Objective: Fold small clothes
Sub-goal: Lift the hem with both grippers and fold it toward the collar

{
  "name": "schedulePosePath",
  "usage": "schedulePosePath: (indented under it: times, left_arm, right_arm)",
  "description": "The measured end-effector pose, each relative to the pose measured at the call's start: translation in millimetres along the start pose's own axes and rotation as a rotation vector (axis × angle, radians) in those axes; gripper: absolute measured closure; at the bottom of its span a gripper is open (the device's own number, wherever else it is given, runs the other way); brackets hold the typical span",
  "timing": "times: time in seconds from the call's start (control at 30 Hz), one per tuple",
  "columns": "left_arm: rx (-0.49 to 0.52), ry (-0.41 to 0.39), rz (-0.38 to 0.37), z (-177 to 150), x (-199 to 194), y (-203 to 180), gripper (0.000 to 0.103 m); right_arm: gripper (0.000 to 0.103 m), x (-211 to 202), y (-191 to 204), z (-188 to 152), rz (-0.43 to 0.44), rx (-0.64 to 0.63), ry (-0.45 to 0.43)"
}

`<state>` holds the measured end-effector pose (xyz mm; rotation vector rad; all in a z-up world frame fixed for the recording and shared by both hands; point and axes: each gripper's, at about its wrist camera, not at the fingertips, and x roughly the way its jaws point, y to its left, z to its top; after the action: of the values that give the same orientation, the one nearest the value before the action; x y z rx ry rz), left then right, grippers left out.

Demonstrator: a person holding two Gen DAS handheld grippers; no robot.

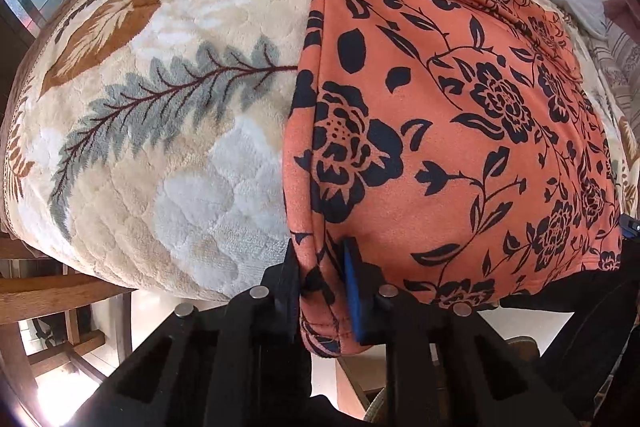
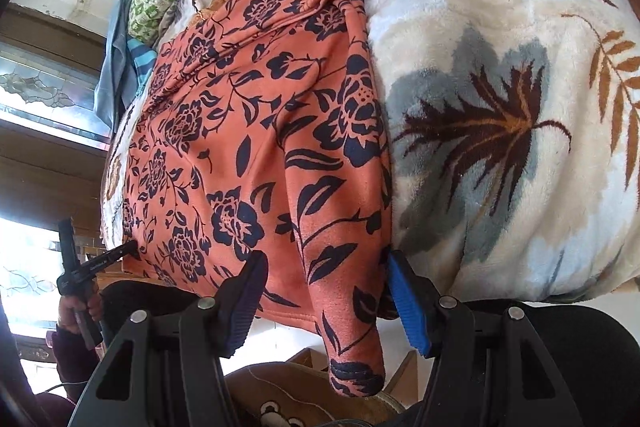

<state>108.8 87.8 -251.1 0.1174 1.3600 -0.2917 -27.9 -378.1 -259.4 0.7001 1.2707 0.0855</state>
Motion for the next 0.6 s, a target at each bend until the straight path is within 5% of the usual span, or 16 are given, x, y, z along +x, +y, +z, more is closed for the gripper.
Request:
schedulePosePath:
  times: [0.1,0.17,0.2,0.3,0.33,0.37,0.47,0.6]
  left_arm:
    - [0.028,0.033,0.005,-2,7,-11,0.049]
    - [0.046,0.015,-0.001,-6,8,-24,0.046]
    - [0.059,0.011,0.005,-8,9,-27,0.048]
    - [0.060,-0.005,-0.008,-11,9,-32,0.081]
    - [0.061,-0.009,-0.022,-10,6,-31,0.093]
    - [0.060,-0.010,-0.033,-10,4,-31,0.093]
    - [0.059,-0.023,-0.084,-8,-4,-27,0.095]
    - [0.028,-0.082,-0.266,2,-31,-18,0.096]
  right_arm:
    - [0.036,7,5,-4,-0.041,-0.018,0.029]
    - [0.036,14,8,-9,-0.066,-0.029,0.054]
    - [0.036,17,9,-11,-0.080,-0.036,0.059]
    - [0.050,27,16,-19,-0.110,-0.096,0.081]
    - [0.079,28,18,-22,-0.123,-0.119,0.083]
    - [0.092,27,21,-23,-0.133,-0.139,0.080]
    - [0.097,11,29,-24,-0.067,-0.161,0.042]
    - [0.097,-30,39,-9,0.103,-0.174,-0.061]
